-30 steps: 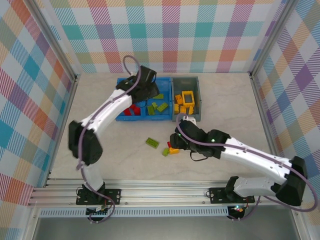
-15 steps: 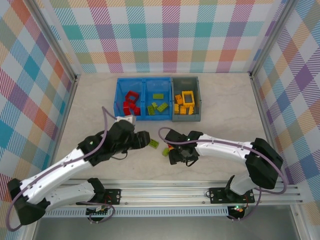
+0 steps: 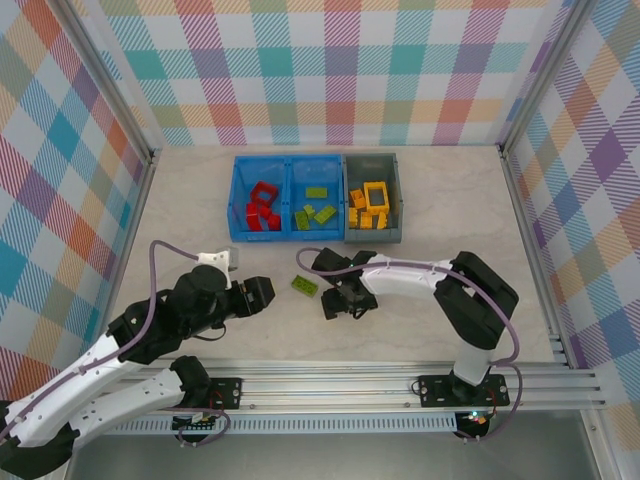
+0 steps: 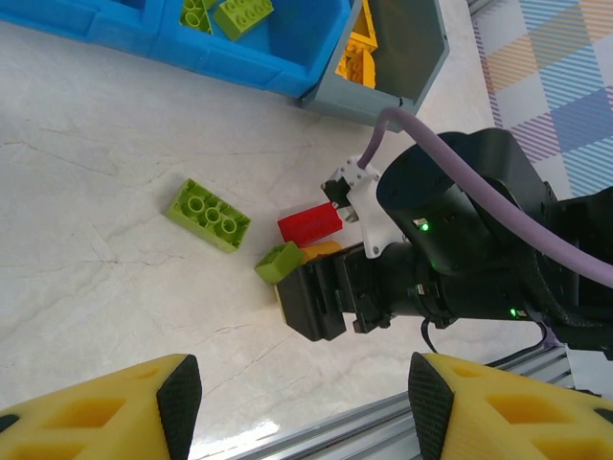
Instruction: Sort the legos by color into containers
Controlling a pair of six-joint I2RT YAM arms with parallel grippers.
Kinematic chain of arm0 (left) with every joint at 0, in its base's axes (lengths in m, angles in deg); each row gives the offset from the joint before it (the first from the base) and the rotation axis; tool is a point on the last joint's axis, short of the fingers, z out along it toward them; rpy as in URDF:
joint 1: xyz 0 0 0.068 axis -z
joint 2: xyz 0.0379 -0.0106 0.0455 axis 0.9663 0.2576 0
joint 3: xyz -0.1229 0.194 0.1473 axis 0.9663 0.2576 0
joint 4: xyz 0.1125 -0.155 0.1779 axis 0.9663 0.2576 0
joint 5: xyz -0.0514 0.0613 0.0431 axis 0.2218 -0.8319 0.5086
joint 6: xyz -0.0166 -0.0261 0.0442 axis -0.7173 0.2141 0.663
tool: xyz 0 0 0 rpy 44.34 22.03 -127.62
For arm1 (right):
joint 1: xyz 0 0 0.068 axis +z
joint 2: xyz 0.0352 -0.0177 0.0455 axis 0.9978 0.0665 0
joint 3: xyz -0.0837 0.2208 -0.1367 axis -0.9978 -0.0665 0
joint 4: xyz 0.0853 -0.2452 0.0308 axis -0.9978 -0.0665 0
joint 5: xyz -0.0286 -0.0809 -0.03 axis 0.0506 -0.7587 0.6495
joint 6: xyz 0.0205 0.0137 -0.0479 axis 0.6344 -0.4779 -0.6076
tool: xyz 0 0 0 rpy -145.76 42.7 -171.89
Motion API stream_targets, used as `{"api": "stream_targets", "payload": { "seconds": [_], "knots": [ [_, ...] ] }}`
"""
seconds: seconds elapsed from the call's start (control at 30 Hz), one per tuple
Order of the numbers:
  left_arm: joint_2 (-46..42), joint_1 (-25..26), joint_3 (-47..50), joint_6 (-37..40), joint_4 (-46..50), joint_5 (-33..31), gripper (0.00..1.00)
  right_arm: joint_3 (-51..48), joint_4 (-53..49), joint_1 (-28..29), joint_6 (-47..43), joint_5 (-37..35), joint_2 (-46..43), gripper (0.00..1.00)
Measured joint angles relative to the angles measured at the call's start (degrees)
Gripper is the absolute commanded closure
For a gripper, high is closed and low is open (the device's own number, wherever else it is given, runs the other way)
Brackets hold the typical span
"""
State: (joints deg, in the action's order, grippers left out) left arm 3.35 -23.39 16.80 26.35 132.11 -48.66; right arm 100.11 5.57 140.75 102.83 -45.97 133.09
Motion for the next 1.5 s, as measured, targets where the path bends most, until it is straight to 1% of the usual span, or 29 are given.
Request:
{"api": "stream_targets", "payload": {
  "seconds": [0.13,0.23,0.37,0.6,0.77,0.83,0.93,1.03,1.1,1.17,1.23,1.3,1.5],
  "knots": [
    [0.5,0.0,0.0,0.0,-0.1,0.0,0.39,1.9,0.3,0.0,-0.4,-0.5,1.9,0.25],
    [0.9,0.0,0.0,0.0,-0.2,0.0,0.39,3.0,-0.3,0.0,-0.4,-1.0,2.9,0.30],
    [1.0,0.0,0.0,0.0,-0.3,0.2,0.39,3.2,-0.3,-0.1,-0.2,-1.7,3.2,0.40],
    [1.3,0.0,0.0,0.0,-1.0,0.8,0.39,2.4,0.3,-0.2,-0.3,-2.3,2.6,0.53],
    [2.5,0.0,0.0,0.0,-2.7,1.6,0.39,-1.4,0.9,-0.2,-0.3,-2.6,-1.8,0.55],
    [3.2,0.1,0.0,0.0,-3.4,2.2,0.39,-3.0,-0.5,-0.2,-0.3,-3.0,-5.8,0.55],
    [5.0,0.3,0.0,0.0,-5.6,3.2,0.39,-3.6,-3.9,-0.9,-0.2,-4.0,-14.0,0.55],
    [8.2,0.9,-0.3,0.3,-8.3,4.0,0.39,-2.5,-7.3,-4.4,-0.6,-4.4,-22.1,0.55],
    [11.3,1.8,-1.3,1.0,-9.3,4.0,0.39,-0.3,-8.8,-9.2,-1.4,-3.8,-24.3,0.55],
    [15.8,3.3,-3.5,2.3,-10.6,3.5,0.39,2.9,-9.2,-14.9,-2.7,-2.5,-24.3,0.55],
    [20.5,5.9,-7.0,4.1,-11.4,1.7,0.39,8.5,-9.2,-20.1,-4.1,-0.4,-21.2,0.55],
    [25.5,9.0,-11.6,6.6,-12.3,-0.8,0.39,15.4,-8.1,-24.3,-5.2,1.5,-15.6,0.56],
    [40.8,16.4,-26.0,14.2,-15.0,-10.0,0.39,34.8,-6.8,-30.9,-5.7,7.0,4.0,0.56]
  ]
}}
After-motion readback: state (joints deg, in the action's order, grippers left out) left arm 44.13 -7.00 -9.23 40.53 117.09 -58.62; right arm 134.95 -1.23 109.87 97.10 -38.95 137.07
